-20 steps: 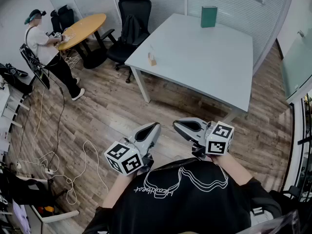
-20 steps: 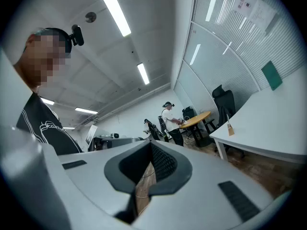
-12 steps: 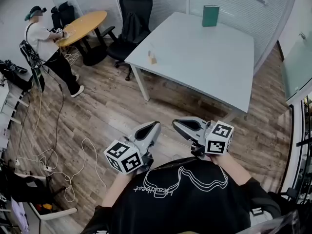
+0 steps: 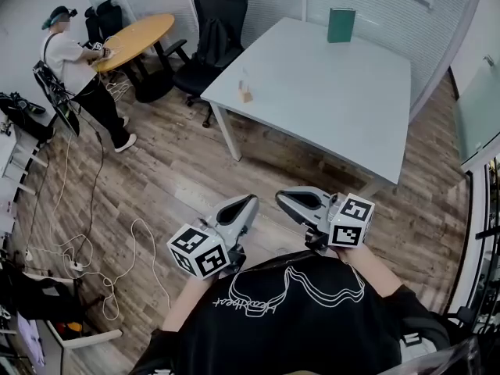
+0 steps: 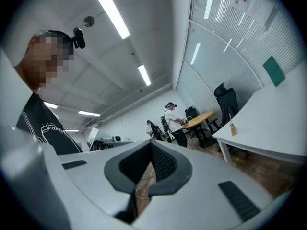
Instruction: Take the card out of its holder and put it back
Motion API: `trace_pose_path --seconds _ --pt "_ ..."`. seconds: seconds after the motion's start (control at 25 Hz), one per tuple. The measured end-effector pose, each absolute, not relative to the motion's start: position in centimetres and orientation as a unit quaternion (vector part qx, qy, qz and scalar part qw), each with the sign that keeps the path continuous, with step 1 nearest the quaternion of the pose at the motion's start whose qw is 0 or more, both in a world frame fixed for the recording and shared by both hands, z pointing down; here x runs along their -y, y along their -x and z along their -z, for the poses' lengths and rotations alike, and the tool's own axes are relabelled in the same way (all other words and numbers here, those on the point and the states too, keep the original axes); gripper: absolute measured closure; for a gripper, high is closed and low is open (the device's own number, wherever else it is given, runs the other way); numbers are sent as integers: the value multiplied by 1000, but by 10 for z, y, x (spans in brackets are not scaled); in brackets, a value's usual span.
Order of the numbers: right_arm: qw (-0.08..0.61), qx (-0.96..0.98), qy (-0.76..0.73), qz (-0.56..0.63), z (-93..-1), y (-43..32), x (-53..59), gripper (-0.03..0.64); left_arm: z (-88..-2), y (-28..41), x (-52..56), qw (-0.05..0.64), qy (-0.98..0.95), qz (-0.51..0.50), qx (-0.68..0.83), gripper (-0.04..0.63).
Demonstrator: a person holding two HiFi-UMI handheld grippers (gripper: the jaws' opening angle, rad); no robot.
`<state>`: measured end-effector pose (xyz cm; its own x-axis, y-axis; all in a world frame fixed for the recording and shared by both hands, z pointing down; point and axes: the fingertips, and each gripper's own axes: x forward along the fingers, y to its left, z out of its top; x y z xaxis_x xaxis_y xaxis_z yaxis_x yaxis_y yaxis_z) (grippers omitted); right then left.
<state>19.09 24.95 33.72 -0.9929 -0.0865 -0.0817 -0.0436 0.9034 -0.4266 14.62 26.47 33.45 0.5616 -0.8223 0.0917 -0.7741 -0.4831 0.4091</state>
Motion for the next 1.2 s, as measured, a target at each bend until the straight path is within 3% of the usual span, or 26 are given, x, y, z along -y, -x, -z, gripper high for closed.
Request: trace_pose_path --seconds 0.56,1.2 --pt "34 -980 21 197 -334 -195 -193 607 -330 -153 -207 212 -848 51 483 581" --pt "47 -986 45 155 -326 -223 -116 607 -318 -173 -145 166 -852 42 494 581"
